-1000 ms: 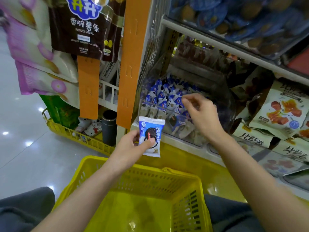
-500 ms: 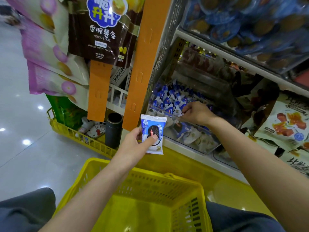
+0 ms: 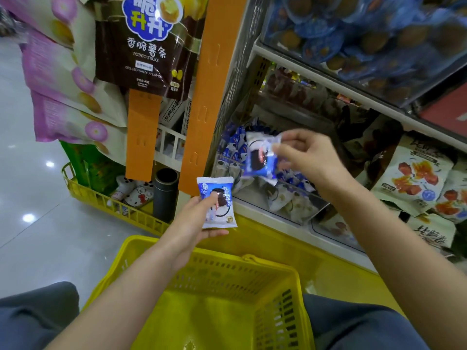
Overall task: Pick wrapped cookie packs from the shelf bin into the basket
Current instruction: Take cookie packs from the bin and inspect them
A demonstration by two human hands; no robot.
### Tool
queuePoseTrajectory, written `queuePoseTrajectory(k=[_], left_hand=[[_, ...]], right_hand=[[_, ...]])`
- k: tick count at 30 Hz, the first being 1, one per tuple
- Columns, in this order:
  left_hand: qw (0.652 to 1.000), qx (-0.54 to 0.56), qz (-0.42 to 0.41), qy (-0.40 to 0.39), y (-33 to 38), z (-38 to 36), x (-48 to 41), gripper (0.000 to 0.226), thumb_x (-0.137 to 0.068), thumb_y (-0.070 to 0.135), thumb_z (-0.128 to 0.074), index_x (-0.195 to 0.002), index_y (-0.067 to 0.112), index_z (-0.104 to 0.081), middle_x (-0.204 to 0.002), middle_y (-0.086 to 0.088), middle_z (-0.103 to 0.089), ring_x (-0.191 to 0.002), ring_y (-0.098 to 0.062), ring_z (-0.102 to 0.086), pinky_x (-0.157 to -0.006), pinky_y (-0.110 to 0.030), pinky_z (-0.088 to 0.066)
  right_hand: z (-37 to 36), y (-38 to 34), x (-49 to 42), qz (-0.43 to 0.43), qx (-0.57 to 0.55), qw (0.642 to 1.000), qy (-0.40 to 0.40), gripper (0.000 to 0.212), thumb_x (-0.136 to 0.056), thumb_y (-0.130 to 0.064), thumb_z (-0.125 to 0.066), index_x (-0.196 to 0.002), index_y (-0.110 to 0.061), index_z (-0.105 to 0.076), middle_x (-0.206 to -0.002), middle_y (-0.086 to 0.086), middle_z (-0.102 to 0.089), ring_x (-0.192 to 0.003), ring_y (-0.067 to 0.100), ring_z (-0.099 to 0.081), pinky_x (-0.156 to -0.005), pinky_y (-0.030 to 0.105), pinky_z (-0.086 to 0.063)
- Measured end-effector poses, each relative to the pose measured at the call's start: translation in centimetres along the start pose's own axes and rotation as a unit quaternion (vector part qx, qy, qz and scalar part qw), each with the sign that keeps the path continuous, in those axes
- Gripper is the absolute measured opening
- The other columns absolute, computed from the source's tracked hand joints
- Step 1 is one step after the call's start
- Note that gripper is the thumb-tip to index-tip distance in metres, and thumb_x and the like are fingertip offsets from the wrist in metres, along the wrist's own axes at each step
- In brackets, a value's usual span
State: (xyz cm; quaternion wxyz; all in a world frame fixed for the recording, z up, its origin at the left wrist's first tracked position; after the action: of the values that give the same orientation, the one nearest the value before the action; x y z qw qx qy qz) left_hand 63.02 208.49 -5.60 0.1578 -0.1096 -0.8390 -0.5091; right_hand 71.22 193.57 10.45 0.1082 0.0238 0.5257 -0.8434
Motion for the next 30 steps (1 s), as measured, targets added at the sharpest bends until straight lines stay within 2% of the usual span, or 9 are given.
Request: queuePoseTrajectory(k=[4,6,12,15,18,21,25,27,30], left_hand=[[0.993,0.030,-0.025,-0.113,0.9,-2.5,1.1,0.053,-0.082,0.055,-0.041,-0.119,0.020,-0.057,-0.104,-0.005,-0.072,-0.090,-0.026,-0.070,-0.068,-0.033,-0.059],[0.988,0.016,-0.035,-0.146,1.1,-3.3,1.8,0.054,-0.075,0.055,-0.048,-0.116,0.022,-0.061,-0.107,-0.006,-0.071,-0.096,-0.025,-0.068,-0.070,-0.029,-0.058],[0.992,0.001,-0.045,-0.120,1.2,-2.8,2.3,0.053,-0.068,0.030,-0.067,-0.119,0.018,-0.059,-0.103,-0.003,-0.072,-0.089,-0.018,-0.070,-0.062,-0.021,-0.055],[0.991,-0.005,-0.032,-0.128,1.0,-3.0,2.5,0.050,-0.069,0.031,-0.067,-0.117,0.019,-0.059,-0.102,-0.002,-0.072,-0.089,-0.016,-0.070,-0.060,-0.020,-0.054],[0.990,-0.015,-0.025,-0.140,0.9,-3.3,2.6,0.053,-0.069,0.034,-0.068,-0.118,0.019,-0.058,-0.104,-0.002,-0.072,-0.089,-0.015,-0.070,-0.059,-0.019,-0.052],[0.990,-0.013,-0.039,-0.137,1.3,-3.2,2.6,0.052,-0.071,0.035,-0.066,-0.119,0.017,-0.057,-0.102,-0.002,-0.072,-0.091,-0.016,-0.069,-0.064,-0.022,-0.056],[0.996,0.031,-0.049,-0.067,1.8,-1.7,1.5,0.042,-0.086,0.026,-0.058,-0.125,0.013,-0.052,-0.111,-0.011,-0.068,-0.094,-0.023,-0.068,-0.078,-0.032,-0.057],[0.996,0.064,-0.040,-0.041,1.8,-1.1,1.3,0.040,-0.089,0.023,-0.054,-0.127,0.010,-0.050,-0.115,-0.016,-0.065,-0.094,-0.024,-0.066,-0.069,-0.026,-0.056],[0.995,0.085,-0.041,-0.028,1.9,-0.8,1.1,0.038,-0.091,0.021,-0.052,-0.127,0.008,-0.050,-0.116,-0.019,-0.064,-0.095,-0.026,-0.065,-0.059,-0.021,-0.056]], right_hand=[[-5.5,2.0,4.6,-0.104,-0.052,0.983,-0.138,0.008,-0.084,-0.003,-0.063,-0.088,-0.009,-0.060,-0.082,0.006,-0.067,-0.065,0.009,-0.066,-0.059,0.021,-0.057],[-7.3,2.9,6.1,-0.126,-0.068,0.975,-0.171,0.012,-0.084,-0.004,-0.063,-0.095,-0.004,-0.059,-0.086,0.011,-0.065,-0.068,0.014,-0.064,-0.065,0.024,-0.056],[-5.8,3.9,5.9,-0.093,0.005,0.993,-0.078,0.029,-0.089,-0.022,-0.058,-0.117,-0.012,-0.054,-0.093,0.001,-0.061,-0.075,0.006,-0.060,-0.057,0.014,-0.051],[-6.7,5.1,6.3,-0.126,0.024,0.979,-0.157,0.026,-0.089,-0.025,-0.058,-0.114,-0.016,-0.058,-0.105,0.000,-0.065,-0.091,0.009,-0.062,-0.071,0.018,-0.054],[-7.0,5.6,6.7,-0.146,-0.013,0.971,-0.191,0.018,-0.089,-0.021,-0.059,-0.103,-0.011,-0.064,-0.100,0.002,-0.071,-0.088,0.011,-0.068,-0.074,0.024,-0.057],[-4.5,4.6,5.0,-0.110,-0.004,0.988,-0.113,0.016,-0.087,-0.026,-0.061,-0.091,-0.010,-0.066,-0.079,0.001,-0.071,-0.070,0.008,-0.067,-0.064,0.020,-0.054],[1.9,3.2,0.7,-0.064,0.022,0.994,0.083,0.020,-0.089,-0.026,-0.060,-0.092,-0.007,-0.065,-0.078,0.007,-0.067,-0.062,0.008,-0.063,-0.053,0.015,-0.051],[3.0,3.8,-1.2,-0.077,0.074,0.989,0.103,0.022,-0.089,-0.025,-0.061,-0.089,-0.004,-0.064,-0.077,0.009,-0.066,-0.061,0.012,-0.062,-0.058,0.023,-0.056],[2.2,6.2,-3.0,-0.137,0.159,0.977,0.048,0.014,-0.085,-0.021,-0.065,-0.079,-0.008,-0.063,-0.074,0.006,-0.065,-0.062,0.013,-0.063,-0.063,0.025,-0.057]])
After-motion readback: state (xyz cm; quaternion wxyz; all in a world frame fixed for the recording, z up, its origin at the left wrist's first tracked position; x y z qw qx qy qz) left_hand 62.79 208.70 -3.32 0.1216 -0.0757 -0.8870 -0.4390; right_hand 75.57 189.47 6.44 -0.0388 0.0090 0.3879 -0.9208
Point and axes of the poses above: each hand's wrist, its own x-axis away from the middle knuckle, its own z-axis out of the back of the hand, y = z × x, the point moved 10 cm from there along -x, towards the middle knuckle
